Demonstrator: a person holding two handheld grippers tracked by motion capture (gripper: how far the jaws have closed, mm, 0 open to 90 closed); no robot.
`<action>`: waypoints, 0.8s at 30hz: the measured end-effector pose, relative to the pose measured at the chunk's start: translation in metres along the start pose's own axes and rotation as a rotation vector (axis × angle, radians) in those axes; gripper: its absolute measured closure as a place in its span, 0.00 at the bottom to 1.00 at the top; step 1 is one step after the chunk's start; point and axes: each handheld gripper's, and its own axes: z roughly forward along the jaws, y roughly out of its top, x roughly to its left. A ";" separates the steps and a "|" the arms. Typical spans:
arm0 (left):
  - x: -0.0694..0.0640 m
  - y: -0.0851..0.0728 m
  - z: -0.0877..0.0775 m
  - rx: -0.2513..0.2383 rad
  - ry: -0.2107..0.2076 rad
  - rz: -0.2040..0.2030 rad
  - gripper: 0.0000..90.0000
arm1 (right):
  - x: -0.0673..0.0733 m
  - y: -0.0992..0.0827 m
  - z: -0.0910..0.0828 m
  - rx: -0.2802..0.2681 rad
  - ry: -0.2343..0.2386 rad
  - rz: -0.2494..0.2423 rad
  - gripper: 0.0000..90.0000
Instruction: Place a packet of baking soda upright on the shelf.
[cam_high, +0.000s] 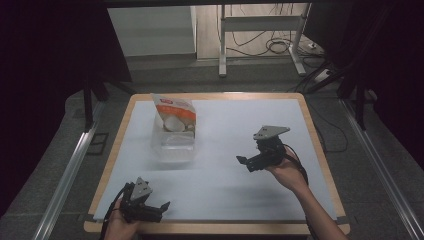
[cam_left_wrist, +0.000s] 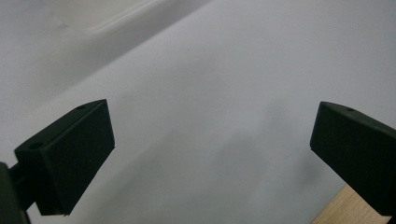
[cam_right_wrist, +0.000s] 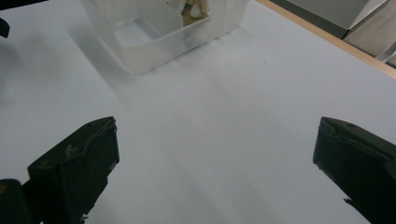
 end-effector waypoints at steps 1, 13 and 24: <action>0.000 0.000 0.000 0.000 0.000 0.000 0.00 | 0.000 -0.002 -0.002 -0.002 -0.002 0.003 0.00; 0.000 0.000 0.000 0.002 -0.001 0.003 0.00 | -0.004 -0.033 -0.022 0.002 -0.042 0.043 0.00; 0.000 0.000 0.000 0.005 -0.001 0.005 0.00 | -0.003 -0.058 -0.040 -0.008 -0.087 0.051 0.00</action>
